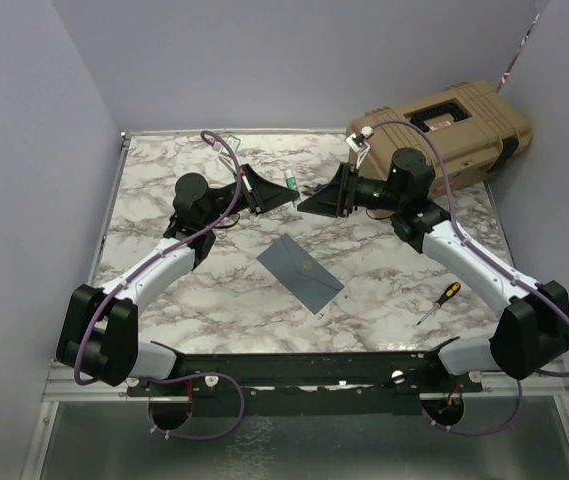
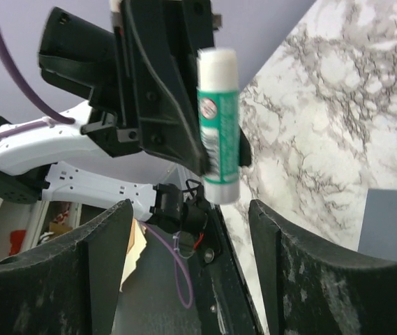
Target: Place the letter into the envelope and seal it
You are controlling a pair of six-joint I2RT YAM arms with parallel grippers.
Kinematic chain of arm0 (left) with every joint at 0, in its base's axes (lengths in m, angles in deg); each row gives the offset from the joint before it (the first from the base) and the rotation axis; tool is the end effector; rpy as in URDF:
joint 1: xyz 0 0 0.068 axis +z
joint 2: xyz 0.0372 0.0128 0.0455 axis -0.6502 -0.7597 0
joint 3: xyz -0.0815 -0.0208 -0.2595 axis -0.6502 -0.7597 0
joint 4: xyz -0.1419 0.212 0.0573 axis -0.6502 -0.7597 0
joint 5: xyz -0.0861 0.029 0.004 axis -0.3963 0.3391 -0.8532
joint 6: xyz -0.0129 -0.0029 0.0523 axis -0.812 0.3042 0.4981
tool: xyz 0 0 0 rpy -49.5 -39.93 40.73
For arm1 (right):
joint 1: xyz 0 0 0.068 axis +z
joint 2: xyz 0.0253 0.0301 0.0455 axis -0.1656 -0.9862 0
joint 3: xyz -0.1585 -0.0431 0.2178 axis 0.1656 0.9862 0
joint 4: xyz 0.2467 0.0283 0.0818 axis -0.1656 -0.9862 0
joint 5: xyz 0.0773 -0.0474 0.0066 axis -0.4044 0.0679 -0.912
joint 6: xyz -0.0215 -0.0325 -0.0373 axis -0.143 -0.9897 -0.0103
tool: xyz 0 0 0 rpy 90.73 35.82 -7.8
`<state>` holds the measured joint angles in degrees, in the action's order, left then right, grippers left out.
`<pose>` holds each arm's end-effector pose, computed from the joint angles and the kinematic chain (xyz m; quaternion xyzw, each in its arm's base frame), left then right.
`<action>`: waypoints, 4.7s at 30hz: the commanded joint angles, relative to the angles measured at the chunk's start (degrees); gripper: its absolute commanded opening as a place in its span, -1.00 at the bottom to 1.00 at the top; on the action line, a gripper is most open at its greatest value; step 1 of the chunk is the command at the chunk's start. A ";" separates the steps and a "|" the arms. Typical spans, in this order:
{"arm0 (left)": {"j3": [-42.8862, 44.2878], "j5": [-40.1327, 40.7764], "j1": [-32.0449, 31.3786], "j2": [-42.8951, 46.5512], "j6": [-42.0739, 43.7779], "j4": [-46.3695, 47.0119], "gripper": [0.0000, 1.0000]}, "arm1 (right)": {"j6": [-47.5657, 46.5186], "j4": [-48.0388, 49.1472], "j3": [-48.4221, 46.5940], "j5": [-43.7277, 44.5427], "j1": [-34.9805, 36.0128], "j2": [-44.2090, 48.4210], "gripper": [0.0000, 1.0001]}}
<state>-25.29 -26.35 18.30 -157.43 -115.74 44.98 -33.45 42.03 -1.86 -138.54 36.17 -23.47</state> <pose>0.2736 -0.1386 0.3216 0.0613 0.6545 -0.6594 0.3649 0.2725 0.1671 0.3545 -0.1798 0.6993 0.6123 0.3221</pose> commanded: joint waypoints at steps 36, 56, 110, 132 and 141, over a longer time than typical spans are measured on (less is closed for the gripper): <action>0.30 5.88 -0.33 1.51 -0.47 0.42 -1.00 | -4.51 1.50 -5.26 2.23 1.35 -8.69 -0.98; 2.99 8.51 0.46 0.58 5.82 -5.82 -0.88 | -11.03 -4.48 -9.22 -6.75 1.34 -10.74 -1.00; 14.46 -3.25 0.82 2.73 11.95 -7.40 -1.00 | 5.34 21.46 -3.26 -2.97 2.70 -3.40 0.01; 11.72 -0.61 0.82 3.51 10.22 -4.77 -1.00 | 8.75 28.17 -6.09 -2.21 2.69 -8.68 -0.60; 10.59 12.38 0.82 3.93 7.62 -9.04 -1.00 | -23.90 -5.93 -15.78 10.30 5.29 -10.19 -0.99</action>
<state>-13.64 -22.59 19.22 -154.54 -107.54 38.67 -35.92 57.28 -11.54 -138.95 39.09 -32.43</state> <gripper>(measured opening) 0.233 0.086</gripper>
